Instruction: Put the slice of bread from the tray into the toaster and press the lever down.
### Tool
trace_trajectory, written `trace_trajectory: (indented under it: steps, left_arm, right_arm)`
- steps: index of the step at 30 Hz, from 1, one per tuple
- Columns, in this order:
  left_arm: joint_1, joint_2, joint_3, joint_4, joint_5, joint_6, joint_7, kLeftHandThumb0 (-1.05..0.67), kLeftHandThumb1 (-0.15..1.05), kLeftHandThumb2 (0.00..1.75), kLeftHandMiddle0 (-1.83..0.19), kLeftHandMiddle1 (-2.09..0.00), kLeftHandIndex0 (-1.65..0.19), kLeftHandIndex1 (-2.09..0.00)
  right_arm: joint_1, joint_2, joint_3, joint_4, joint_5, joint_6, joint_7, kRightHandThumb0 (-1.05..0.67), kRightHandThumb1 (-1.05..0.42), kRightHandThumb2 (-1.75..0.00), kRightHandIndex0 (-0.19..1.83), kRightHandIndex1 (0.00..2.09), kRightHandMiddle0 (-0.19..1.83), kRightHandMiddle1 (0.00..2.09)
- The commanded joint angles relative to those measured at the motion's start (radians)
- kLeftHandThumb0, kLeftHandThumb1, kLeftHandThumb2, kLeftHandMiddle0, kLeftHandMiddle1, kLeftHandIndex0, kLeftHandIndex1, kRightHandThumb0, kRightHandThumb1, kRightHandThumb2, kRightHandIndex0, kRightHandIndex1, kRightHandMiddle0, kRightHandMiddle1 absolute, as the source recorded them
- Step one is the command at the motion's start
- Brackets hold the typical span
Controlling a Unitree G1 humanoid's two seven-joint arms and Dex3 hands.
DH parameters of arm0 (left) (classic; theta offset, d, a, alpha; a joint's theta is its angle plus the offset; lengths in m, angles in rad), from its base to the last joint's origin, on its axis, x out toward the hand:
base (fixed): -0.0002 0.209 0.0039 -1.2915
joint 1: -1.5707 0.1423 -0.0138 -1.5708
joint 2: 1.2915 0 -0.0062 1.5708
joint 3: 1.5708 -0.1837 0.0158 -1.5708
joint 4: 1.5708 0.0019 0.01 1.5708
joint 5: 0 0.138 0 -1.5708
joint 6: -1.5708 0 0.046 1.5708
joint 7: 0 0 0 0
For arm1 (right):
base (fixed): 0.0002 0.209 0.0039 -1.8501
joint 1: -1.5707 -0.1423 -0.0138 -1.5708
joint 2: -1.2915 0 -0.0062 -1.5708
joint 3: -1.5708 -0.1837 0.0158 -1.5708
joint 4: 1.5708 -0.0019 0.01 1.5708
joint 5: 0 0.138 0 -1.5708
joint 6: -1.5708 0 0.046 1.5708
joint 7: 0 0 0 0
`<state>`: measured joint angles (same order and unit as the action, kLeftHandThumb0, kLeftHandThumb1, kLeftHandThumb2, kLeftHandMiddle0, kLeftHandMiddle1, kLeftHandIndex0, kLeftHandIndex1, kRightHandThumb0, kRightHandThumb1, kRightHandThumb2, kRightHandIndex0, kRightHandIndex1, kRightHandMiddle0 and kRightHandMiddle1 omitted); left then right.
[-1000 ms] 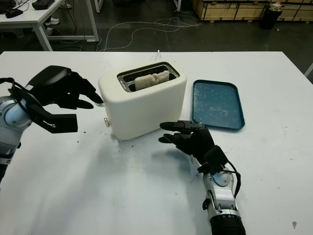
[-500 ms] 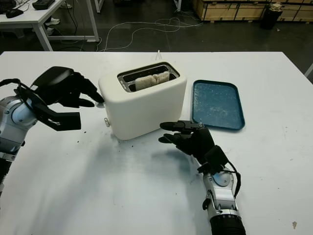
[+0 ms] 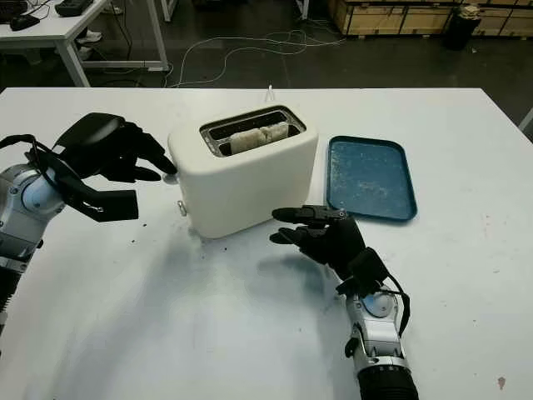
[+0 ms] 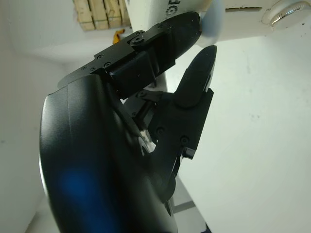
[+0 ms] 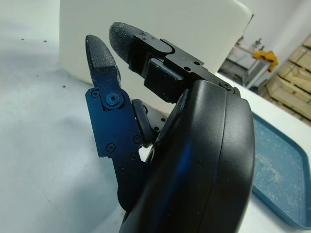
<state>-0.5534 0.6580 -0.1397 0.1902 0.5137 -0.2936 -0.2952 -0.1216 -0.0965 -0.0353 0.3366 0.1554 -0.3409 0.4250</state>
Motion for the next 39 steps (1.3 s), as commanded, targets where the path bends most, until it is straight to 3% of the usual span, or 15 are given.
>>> trace_trajectory:
  steps: [1,5,8,13,18,21,23,26,39]
  left_arm:
    - [0.002,-0.019,-0.022,-0.003,0.004,-0.001,-0.001,-0.20,0.82,0.00,-0.89,-1.42,-1.26,0.00]
    - [0.017,-0.054,-0.054,0.010,0.008,-0.008,0.004,-0.19,0.82,0.00,-0.91,-1.29,-1.24,0.00]
    - [0.039,-0.100,-0.091,0.028,0.006,-0.011,0.010,-0.18,0.82,0.00,-0.89,-1.36,-1.24,-0.01]
    - [0.101,-0.206,-0.166,0.073,0.018,0.044,0.025,-0.16,0.84,0.00,-0.93,-1.05,-1.21,0.00]
    - [0.149,-0.322,-0.238,0.258,0.046,0.056,0.123,-0.15,0.87,0.01,-0.89,-1.10,-1.17,0.00]
    - [0.154,-0.365,-0.267,0.397,0.075,0.066,0.174,-0.17,0.91,0.01,-0.85,-0.95,-1.14,0.00]
    - [0.149,-0.377,-0.283,0.473,0.097,0.057,0.210,-0.18,0.92,0.02,-0.88,-0.81,-1.12,-0.01]
    - [0.142,-0.377,-0.295,0.524,0.115,0.039,0.242,-0.16,0.91,0.01,-0.90,-0.76,-1.13,-0.02]
    - [0.106,-0.358,-0.294,0.563,0.110,0.024,0.258,-0.14,0.92,0.02,-0.89,-0.75,-1.11,-0.01]
  right_arm:
    - [-0.005,-0.001,-0.007,0.001,0.015,-0.014,-0.001,-0.46,-0.86,0.00,1.34,0.01,1.18,0.00]
    - [-0.007,-0.001,-0.008,0.007,0.016,-0.025,0.005,-0.45,-0.86,0.00,1.34,0.01,1.17,0.00]
    - [-0.006,0.002,-0.010,0.004,0.021,-0.016,0.006,-0.45,-0.86,0.00,1.34,0.01,1.18,0.00]
    - [-0.005,0.004,-0.013,0.007,0.020,-0.021,0.004,-0.46,-0.86,0.00,1.34,0.01,1.18,0.00]
    - [-0.004,0.005,-0.014,0.003,0.022,-0.012,0.005,-0.45,-0.86,0.00,1.33,0.01,1.17,0.00]
    - [-0.005,0.005,-0.013,0.005,0.018,-0.017,0.003,-0.46,-0.86,0.00,1.33,0.01,1.18,0.00]
    - [-0.006,0.006,-0.014,0.007,0.020,-0.019,0.004,-0.46,-0.86,0.00,1.33,0.00,1.17,0.00]
    - [-0.005,0.006,-0.013,0.005,0.021,-0.013,0.004,-0.46,-0.86,0.00,1.32,0.00,1.17,0.00]
    - [-0.005,0.005,-0.010,0.008,0.009,-0.020,-0.002,-0.47,-0.86,0.00,1.34,0.01,1.18,0.00]
